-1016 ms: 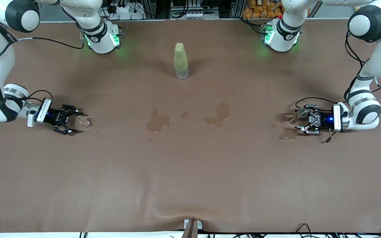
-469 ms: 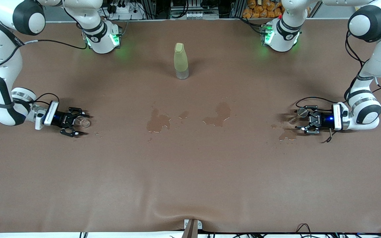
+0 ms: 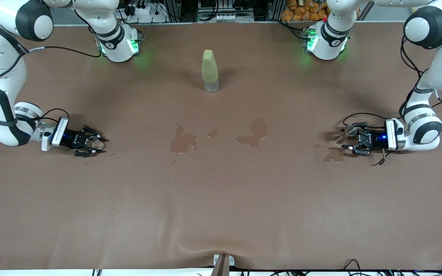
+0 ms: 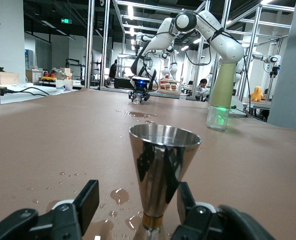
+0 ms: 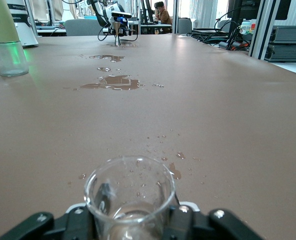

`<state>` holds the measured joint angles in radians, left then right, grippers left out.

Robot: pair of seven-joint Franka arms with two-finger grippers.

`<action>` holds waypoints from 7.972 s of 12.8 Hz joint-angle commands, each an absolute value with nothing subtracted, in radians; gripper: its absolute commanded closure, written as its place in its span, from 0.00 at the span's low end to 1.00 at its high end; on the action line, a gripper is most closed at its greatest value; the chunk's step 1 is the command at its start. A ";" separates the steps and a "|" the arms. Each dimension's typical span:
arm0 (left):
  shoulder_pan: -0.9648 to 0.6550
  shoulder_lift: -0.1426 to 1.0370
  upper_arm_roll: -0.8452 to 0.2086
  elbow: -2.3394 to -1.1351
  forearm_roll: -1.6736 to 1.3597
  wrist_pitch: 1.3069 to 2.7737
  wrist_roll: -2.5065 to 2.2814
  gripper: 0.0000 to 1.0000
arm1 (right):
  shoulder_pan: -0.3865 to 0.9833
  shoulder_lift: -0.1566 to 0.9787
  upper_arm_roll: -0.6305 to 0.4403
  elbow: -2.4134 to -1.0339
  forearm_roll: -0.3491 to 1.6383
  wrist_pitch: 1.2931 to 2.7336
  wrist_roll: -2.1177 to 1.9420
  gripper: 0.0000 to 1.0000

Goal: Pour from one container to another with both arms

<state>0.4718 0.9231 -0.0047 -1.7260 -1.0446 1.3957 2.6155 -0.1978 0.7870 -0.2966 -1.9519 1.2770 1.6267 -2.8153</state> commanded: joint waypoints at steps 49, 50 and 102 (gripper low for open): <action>0.172 0.856 -0.008 -1.733 -1.314 1.525 2.548 1.00 | 0.172 0.226 -0.322 -2.101 1.302 1.296 -2.082 1.00; 0.144 0.845 -0.008 -1.756 -1.357 1.548 2.548 1.00 | 0.193 0.213 -0.322 -2.120 1.330 1.316 -2.082 1.00; -0.273 0.808 -0.402 -1.752 -1.879 2.172 2.574 1.00 | 0.549 0.209 0.029 -2.283 2.175 2.036 -2.162 1.00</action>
